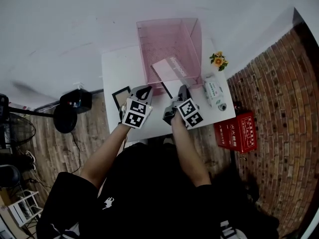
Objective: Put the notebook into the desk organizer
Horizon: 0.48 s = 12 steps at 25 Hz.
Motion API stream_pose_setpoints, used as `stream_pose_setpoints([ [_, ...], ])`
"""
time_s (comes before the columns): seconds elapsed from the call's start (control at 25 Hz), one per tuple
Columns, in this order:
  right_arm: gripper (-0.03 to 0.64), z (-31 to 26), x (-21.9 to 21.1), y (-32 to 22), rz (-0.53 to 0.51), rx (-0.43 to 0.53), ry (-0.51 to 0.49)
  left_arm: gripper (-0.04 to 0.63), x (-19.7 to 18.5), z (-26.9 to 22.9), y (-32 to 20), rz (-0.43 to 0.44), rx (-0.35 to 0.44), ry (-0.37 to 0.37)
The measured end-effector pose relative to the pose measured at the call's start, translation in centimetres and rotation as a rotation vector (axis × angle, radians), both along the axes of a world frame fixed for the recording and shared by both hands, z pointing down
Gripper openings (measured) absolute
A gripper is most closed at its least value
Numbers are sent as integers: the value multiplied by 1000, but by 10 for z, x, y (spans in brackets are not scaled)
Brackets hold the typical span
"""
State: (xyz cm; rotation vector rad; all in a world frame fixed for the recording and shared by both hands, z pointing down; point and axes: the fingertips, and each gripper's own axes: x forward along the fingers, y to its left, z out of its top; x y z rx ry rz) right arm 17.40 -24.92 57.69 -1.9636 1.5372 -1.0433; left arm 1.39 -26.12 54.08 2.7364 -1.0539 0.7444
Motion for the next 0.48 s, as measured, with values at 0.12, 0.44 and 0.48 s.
stream_pose_setpoints([
  [0.12,26,0,-7,-5,-25,-15,57,3,0,-1,3,10,-1,2],
  [0.44,173,0,-33,-9,-304,-18,283,3,-2,-6,6,-23,11,21],
  [0.48,203,0,-37,-9,-343,-15,310,3,-2,-6,7,-33,13,23],
])
